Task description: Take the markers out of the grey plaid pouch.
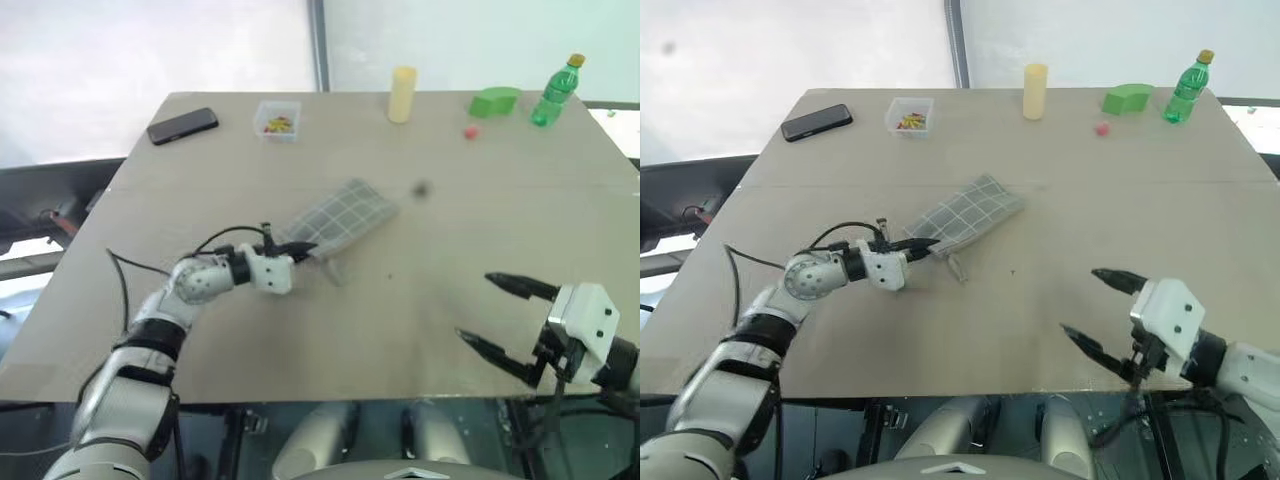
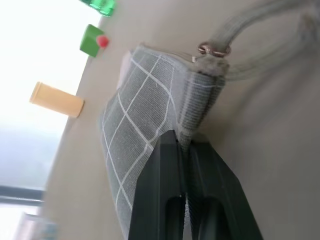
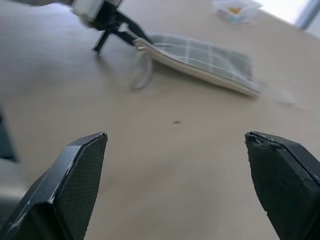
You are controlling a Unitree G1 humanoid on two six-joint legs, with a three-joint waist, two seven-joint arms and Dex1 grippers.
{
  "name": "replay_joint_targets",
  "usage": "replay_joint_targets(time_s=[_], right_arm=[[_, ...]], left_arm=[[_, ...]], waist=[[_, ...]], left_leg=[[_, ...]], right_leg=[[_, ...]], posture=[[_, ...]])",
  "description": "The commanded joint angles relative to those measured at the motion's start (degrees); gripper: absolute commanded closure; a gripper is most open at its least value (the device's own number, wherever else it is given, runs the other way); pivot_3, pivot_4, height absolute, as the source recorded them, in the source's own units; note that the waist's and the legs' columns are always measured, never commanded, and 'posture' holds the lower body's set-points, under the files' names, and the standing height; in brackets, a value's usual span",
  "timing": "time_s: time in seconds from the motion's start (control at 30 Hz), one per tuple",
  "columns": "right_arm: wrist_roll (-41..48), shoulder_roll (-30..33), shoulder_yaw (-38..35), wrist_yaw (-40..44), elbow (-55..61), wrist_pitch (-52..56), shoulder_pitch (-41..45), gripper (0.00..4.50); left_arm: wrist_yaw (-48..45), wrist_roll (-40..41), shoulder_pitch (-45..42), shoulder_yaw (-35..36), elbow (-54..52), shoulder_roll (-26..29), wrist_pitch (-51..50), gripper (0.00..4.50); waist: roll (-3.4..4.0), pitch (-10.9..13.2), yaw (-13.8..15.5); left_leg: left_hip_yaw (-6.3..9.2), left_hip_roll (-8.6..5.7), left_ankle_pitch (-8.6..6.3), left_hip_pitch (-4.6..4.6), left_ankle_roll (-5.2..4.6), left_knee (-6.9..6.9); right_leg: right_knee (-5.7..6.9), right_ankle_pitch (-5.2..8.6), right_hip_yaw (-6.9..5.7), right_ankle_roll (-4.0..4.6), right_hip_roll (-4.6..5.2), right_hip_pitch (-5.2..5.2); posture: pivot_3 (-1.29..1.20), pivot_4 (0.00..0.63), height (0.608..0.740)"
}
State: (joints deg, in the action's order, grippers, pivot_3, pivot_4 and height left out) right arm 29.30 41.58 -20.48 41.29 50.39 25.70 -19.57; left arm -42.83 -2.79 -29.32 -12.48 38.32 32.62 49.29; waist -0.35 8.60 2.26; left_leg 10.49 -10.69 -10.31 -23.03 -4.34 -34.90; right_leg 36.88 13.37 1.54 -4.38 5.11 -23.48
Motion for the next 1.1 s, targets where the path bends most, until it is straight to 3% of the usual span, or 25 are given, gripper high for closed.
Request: replay_joint_targets(time_s=[0.03, 0.17, 0.3, 0.47, 0.67, 1.0, 1.1], right_arm=[[1.2, 0.6, 1.0, -6.9, 4.1, 6.2, 5.2, 0.0], [11.1, 1.5, 3.1, -12.3, 3.5, 16.5, 17.8, 0.0], [17.1, 3.0, 4.3, -17.3, 2.8, 24.5, 27.6, 0.0], [25.5, 4.5, 6.8, -19.5, 2.4, 30.3, 34.5, 0.0], [37.0, 2.4, 12.3, -19.4, 0.3, 32.1, 36.5, 0.0], [36.9, -4.0, 19.9, -21.4, -11.1, 32.7, 44.4, 0.0], [38.1, -5.8, 20.2, -22.2, -13.4, 33.1, 47.8, 0.79]], left_arm=[[-7.4, 20.1, 1.7, 3.7, -14.0, -3.0, -16.6, 4.5], [-13.7, 36.3, 4.1, 5.4, -28.0, -3.5, -37.6, 4.5], [-16.5, 42.6, 7.0, 7.3, -33.8, -3.4, -49.0, 4.5], [-18.0, 41.1, 10.0, 7.4, -34.9, -5.0, -53.0, 4.5], [-18.8, 38.2, 10.8, 6.3, -34.2, -8.2, -54.2, 4.5], [-20.2, 34.4, 11.6, 6.0, -34.5, -11.6, -53.4, 4.5], [-20.5, 33.8, 12.0, 6.1, -34.9, -12.0, -53.3, 4.5]], waist=[[-0.2, 0.1, -0.1], [-0.23, 0.1, -1.3], [-0.22, 0.1, -1.6], [-0.24, 0.1, -1.2], [-0.28, 0.1, -1.0], [-0.26, 0.1, -1.5], [-0.26, 0.1, -1.4]], left_leg=[[0.04, 0.0, 0.0, -0.11, 0.0, -0.05], [0.28, 0.08, 0.02, -0.63, 0.03, -0.37], [0.26, 0.07, 0.01, -0.63, 0.01, -0.36], [0.28, 0.05, 0.01, -0.67, 0.01, -0.34], [0.29, 0.01, 0.0, -0.72, -0.01, -0.36], [0.27, 0.01, 0.0, -0.69, -0.02, -0.36], [0.3, 0.03, 0.0, -0.69, -0.01, -0.35]], right_leg=[[0.01, -0.01, -0.04, -0.01, 0.0, -0.09], [0.11, -0.21, -0.17, 0.29, -0.11, -0.47], [0.07, -0.21, -0.13, 0.3, -0.1, -0.45], [-0.01, -0.22, -0.15, 0.33, -0.06, -0.44], [-0.08, -0.23, -0.17, 0.36, 0.02, -0.42], [-0.07, -0.28, -0.14, 0.43, -0.01, -0.44], [-0.07, -0.29, -0.16, 0.45, -0.04, -0.44]], posture=[[0.0, 0.15, 0.74], [0.0, 0.15, 0.74], [0.0, 0.15, 0.74], [0.0, 0.15, 0.74], [0.0, 0.15, 0.74], [0.0, 0.15, 0.74], [0.0, 0.15, 0.74]])
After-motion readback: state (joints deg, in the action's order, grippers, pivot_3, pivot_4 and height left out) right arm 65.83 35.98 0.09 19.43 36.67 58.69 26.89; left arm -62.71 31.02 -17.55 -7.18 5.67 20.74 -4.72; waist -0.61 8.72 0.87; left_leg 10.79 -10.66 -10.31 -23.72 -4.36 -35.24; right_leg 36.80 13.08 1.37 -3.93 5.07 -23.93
